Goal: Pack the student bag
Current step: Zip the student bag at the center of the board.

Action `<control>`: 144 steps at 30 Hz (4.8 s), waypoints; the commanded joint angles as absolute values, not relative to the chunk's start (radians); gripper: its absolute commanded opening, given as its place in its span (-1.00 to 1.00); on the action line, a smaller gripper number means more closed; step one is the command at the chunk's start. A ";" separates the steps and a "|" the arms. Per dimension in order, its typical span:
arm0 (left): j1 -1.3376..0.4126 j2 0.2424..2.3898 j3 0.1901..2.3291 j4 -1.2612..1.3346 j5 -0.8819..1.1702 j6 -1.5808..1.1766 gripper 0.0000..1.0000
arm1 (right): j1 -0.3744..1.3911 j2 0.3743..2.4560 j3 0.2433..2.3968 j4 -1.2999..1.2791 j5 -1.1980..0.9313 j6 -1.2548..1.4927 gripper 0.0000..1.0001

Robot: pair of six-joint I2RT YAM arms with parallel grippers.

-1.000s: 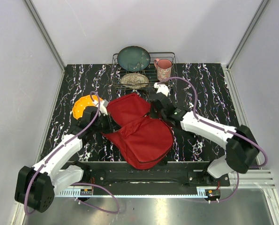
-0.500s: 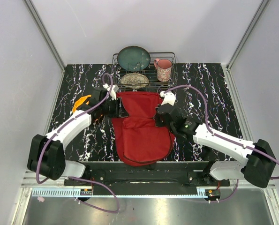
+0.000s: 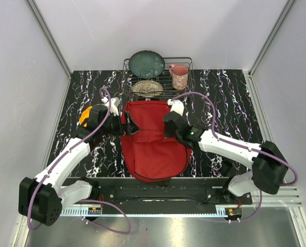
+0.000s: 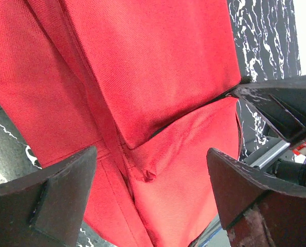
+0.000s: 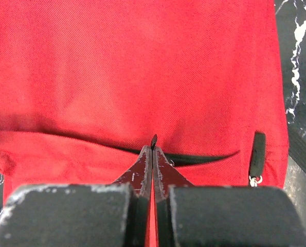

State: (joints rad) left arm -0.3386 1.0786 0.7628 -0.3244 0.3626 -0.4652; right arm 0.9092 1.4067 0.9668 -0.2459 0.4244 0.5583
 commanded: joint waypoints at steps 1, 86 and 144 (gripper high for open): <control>-0.337 1.049 0.741 -0.261 0.414 -0.502 0.84 | 0.897 1.495 1.109 -0.275 0.407 0.566 -1.00; -0.353 1.224 0.664 -0.222 0.388 -0.488 -1.00 | 0.680 1.509 1.066 -0.268 0.043 0.735 0.00; -0.305 1.167 0.661 -0.227 0.420 -0.492 -1.00 | 0.583 1.465 0.967 -0.313 0.440 0.509 -1.00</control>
State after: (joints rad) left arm -0.3309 1.2064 0.6601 -0.2119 0.4347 -0.5133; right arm 0.6441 1.5249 1.0027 -0.3321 0.3222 0.5568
